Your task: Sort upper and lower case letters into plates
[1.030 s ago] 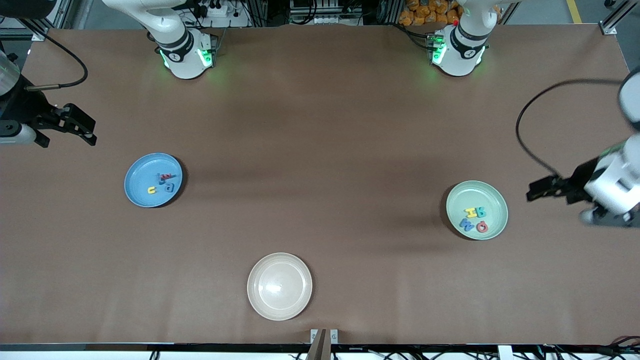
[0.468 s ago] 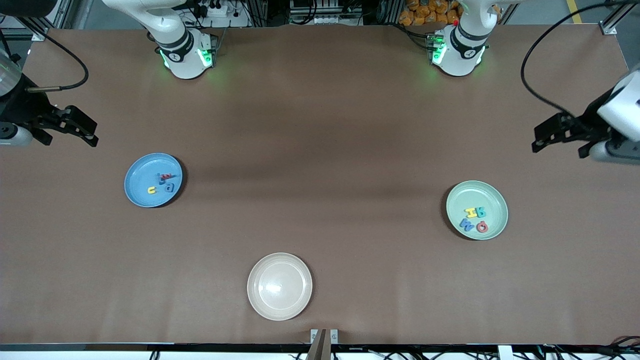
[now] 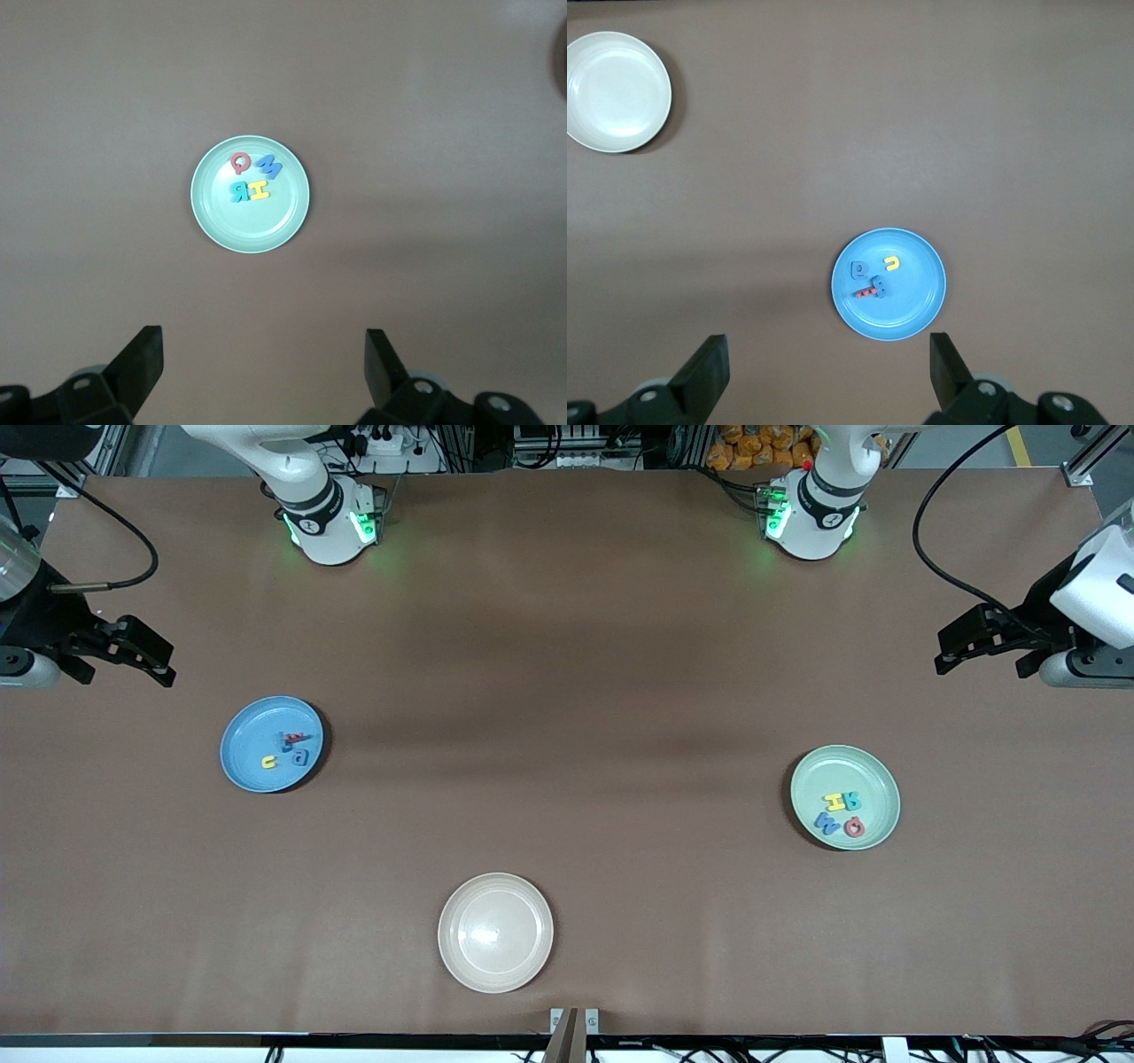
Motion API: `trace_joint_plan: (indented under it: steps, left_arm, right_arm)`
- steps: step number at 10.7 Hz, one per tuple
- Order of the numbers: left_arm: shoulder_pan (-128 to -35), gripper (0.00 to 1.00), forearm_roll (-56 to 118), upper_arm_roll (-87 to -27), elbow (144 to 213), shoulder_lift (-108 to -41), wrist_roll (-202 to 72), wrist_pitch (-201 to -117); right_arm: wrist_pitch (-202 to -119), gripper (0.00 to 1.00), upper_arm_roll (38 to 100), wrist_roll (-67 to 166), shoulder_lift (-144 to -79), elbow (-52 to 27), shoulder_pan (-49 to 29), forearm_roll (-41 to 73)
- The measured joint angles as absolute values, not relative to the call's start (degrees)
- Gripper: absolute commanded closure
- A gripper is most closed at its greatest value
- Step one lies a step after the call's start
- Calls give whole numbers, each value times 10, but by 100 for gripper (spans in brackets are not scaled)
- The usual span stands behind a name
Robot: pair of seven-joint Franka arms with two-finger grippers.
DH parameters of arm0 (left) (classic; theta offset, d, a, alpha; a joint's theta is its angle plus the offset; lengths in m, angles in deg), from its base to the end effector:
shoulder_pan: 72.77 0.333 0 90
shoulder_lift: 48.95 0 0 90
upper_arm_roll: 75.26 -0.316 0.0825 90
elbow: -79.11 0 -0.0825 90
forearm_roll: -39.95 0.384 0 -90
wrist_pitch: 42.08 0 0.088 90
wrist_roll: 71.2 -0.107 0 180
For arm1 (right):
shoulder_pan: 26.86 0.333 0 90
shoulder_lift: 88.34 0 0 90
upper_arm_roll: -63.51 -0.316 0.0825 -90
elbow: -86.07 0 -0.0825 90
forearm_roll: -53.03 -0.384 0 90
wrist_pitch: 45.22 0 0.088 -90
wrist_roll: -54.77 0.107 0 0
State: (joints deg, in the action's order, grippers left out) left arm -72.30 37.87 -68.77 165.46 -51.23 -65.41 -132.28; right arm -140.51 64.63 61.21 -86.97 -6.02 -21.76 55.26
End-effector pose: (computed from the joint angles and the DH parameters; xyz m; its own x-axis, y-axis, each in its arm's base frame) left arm 0.5644 -0.0620 0.6328 0.9997 -0.0037 0.0234 -0.0047 -0.9990 0.0434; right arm 0.5551 0.0346 0.6290 0.9957 -0.0395 0.0834 -0.0421 -0.9987 0.0293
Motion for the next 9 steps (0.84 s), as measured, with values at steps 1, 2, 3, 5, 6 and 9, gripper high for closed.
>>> trace_joint_plan:
  steps: [1, 2, 3, 5, 6, 9]
  left_arm:
    - [-723, 0, 379, -692, 1655, -512, -651, -1323]
    - [-724, 0, 379, -698, 1655, -511, -651, -1323]
    - [-725, 0, 379, -703, 1655, -509, -651, -1323]
    - [-727, 0, 379, -706, 1655, -506, -651, -1323]
    - [-728, 0, 379, -706, 1655, -506, -650, -1323]
    - [-732, 0, 379, -706, 1655, -506, -650, -1323]
  right_arm:
    - [-1402, 0, 646, 612, -870, -60, -217, 553]
    - [-1402, 0, 646, 612, -870, -60, -217, 553]
    - [-1402, 0, 646, 612, -870, -60, -217, 553]
    - [-1401, 0, 646, 612, -870, -60, -217, 552]
    - [-1401, 0, 646, 612, -870, -60, -217, 552]
    - [-1401, 0, 646, 612, -870, -60, -217, 552]
